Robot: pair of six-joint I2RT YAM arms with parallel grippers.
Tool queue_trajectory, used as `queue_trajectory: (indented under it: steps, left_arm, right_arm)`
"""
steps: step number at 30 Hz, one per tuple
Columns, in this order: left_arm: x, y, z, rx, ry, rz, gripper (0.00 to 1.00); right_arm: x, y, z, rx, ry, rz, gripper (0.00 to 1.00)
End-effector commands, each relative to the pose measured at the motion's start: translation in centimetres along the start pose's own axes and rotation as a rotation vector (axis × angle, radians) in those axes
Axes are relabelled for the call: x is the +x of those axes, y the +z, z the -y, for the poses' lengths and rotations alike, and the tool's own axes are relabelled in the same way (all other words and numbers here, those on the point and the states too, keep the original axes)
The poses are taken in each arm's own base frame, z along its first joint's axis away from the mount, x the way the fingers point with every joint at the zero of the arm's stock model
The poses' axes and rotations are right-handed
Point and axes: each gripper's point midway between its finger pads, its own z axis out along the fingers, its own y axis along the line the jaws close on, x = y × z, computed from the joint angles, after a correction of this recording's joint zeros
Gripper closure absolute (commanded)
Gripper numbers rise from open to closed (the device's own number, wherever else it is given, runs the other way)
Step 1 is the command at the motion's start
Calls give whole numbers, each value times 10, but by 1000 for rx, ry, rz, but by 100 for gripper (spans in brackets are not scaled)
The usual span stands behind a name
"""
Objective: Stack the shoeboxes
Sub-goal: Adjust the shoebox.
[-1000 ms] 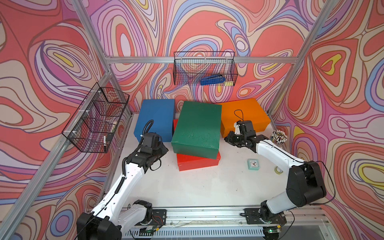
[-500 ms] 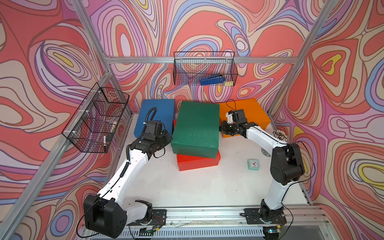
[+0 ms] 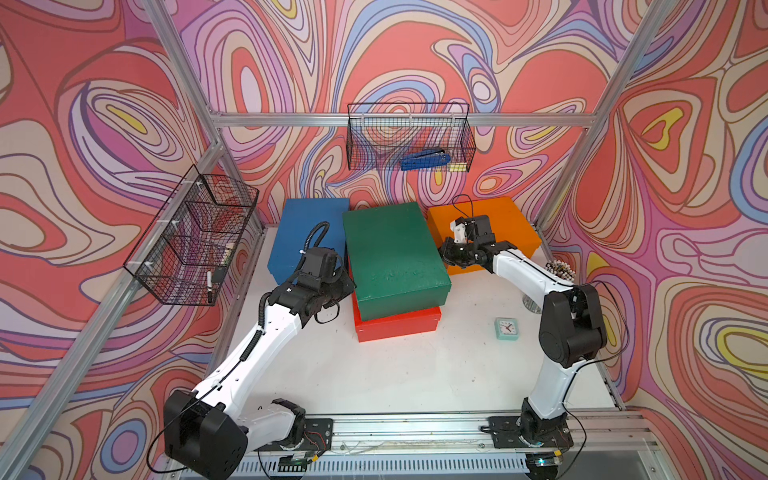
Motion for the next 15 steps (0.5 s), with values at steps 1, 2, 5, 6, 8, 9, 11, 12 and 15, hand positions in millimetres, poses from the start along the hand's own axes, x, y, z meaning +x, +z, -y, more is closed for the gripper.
queue_trajectory:
  steps: [1,2,5,6,8,9,11,12,15]
  left_arm:
    - [-20,-24,-13,-84,36,91,84]
    - [-25,-28,-20,-106,34,112,84]
    - [-34,-35,-44,-168,3,157,83]
    - [-34,-34,-53,-182,-19,157,83]
    - [-26,-23,-70,-207,-49,134,86]
    - [-20,-15,-78,-219,-63,115,87]
    - [-7,4,-91,-242,-86,63,90]
    - [1,16,-96,-249,-97,28,91]
    - [20,44,-102,-241,-124,-59,95]
  right_arm:
    - [14,-11,-1,12,-1,-16,100]
    - [17,-13,4,33,0,-16,100]
    - [26,-21,15,88,-2,-14,100]
    - [28,-22,19,105,0,-14,100]
    - [35,-24,27,130,3,-25,100]
    - [40,-23,30,135,7,-35,100]
    - [46,-22,33,133,17,-49,100]
    - [51,-20,34,126,25,-59,100]
    - [62,-19,38,117,43,-79,100]
